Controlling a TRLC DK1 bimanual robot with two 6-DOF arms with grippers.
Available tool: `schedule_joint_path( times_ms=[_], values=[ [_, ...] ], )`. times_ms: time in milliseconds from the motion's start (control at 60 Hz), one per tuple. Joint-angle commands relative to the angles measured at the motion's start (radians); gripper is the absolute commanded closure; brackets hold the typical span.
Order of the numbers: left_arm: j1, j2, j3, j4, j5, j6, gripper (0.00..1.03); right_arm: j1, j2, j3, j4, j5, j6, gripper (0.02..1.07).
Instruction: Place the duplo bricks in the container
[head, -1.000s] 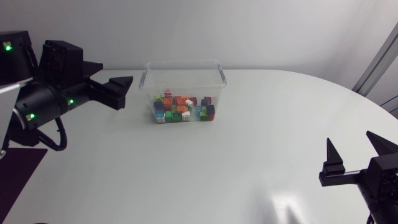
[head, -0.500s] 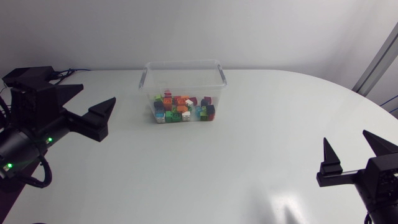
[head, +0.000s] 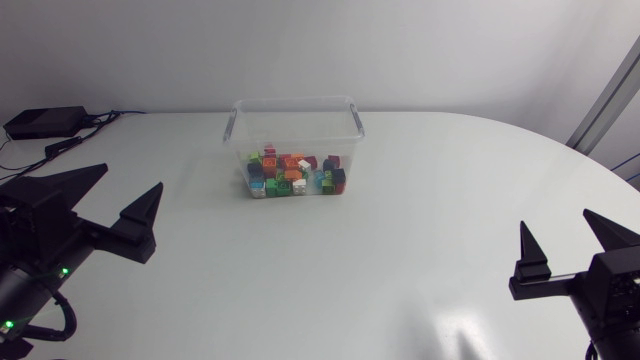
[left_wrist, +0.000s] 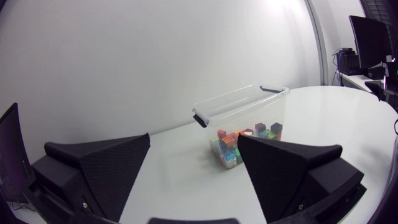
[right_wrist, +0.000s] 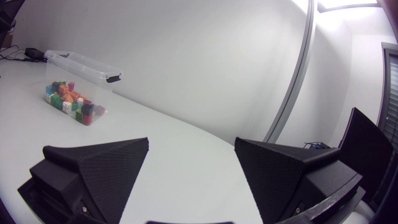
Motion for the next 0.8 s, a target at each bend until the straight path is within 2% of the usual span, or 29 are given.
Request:
schedule_joint_path(
  times_ms=[0,783],
  values=[
    [0.022,-0.047,-0.041,-0.006,0.004,-0.02,0.06,0.003,-0.003,-0.025,0.008,-0.001,0.046,0.07],
    [0.197,-0.452,-0.238,-0.186,0.051,-0.245,0.07,0.044,0.001,-0.023,0.0,-0.035,0.361,0.07]
  ],
)
